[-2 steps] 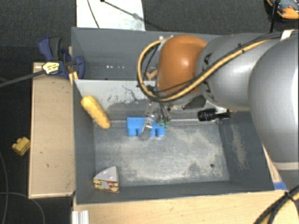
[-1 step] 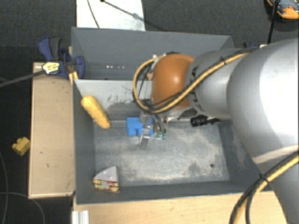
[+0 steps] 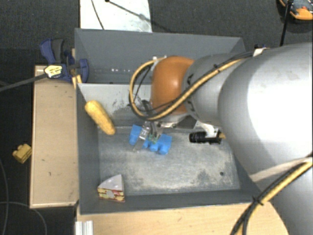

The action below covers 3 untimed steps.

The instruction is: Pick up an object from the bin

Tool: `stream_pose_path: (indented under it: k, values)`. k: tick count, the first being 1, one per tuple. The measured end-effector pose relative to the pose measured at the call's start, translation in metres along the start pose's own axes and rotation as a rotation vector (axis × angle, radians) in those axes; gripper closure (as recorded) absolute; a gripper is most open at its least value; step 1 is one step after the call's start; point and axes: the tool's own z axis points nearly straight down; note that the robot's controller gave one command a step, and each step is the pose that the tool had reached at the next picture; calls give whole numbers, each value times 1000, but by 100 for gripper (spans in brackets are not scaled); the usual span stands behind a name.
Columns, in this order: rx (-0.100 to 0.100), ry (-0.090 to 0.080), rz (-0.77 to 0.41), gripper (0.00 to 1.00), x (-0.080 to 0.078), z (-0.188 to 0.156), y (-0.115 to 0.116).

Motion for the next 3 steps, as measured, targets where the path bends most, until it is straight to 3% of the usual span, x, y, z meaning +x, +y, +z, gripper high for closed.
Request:
stream_pose_path:
  k: [2, 3]
  values:
    - [0, 2, 0, 100, 0, -7, 2]
    - [1, -1, 1, 100, -1, -45, 1]
